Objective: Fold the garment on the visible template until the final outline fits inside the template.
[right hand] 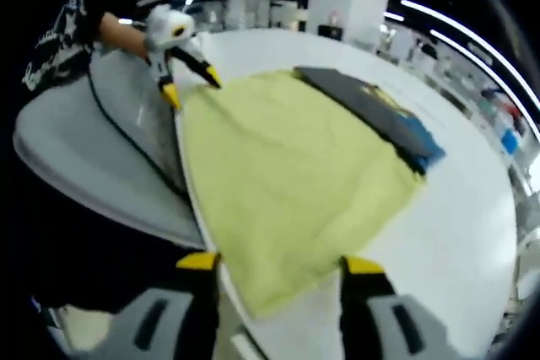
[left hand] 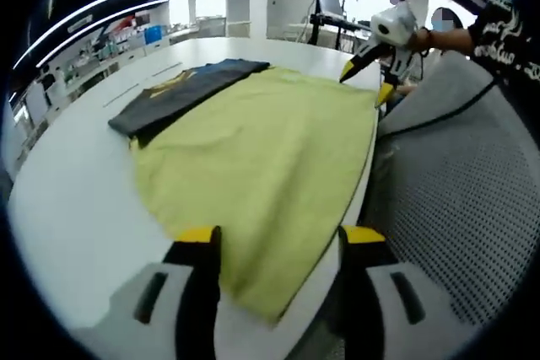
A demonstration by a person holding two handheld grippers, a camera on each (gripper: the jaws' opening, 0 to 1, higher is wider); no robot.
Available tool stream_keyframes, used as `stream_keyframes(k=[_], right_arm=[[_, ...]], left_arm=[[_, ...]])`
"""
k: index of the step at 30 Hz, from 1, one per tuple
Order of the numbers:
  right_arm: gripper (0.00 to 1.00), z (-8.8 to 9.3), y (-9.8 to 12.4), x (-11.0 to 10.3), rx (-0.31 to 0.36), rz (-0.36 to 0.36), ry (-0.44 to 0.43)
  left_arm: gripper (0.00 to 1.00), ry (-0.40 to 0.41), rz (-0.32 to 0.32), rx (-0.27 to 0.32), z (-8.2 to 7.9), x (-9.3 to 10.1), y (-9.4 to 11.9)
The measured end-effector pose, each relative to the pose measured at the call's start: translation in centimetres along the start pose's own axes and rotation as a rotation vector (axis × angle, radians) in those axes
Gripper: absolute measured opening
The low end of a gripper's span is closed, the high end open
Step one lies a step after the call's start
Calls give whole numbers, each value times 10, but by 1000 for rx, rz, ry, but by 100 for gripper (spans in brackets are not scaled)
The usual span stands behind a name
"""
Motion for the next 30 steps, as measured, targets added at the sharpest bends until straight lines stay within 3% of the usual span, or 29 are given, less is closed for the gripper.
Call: stream_keyframes(k=[8, 14, 22, 27, 30], right_arm=[[55, -2, -1, 1, -18, -9, 24], [44, -2, -2, 3, 1, -2, 2], [18, -4, -5, 5, 20, 2, -11], [2, -3, -6, 9, 7, 23, 1], [0, -3, -6, 10, 17, 17, -14]], left_arm=[[54, -16, 8, -2, 1, 2, -1], [46, -10, -3, -5, -3, -1, 4], [15, -41, 12, -24, -7, 2, 3], [8, -60, 18, -19, -7, 4, 2], [2, -65, 21, -26, -6, 3, 1]])
Point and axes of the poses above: the point that each gripper's makers call its tool centre point, and the gripper's own axes: y roughly backward along the fingers, x roughly to its right, z roughly out of its underside, the point moved 7 cm from there along y, roughly backward along the fingers, and after that the axes turned 1 degree about x, right-handed, at the moved point
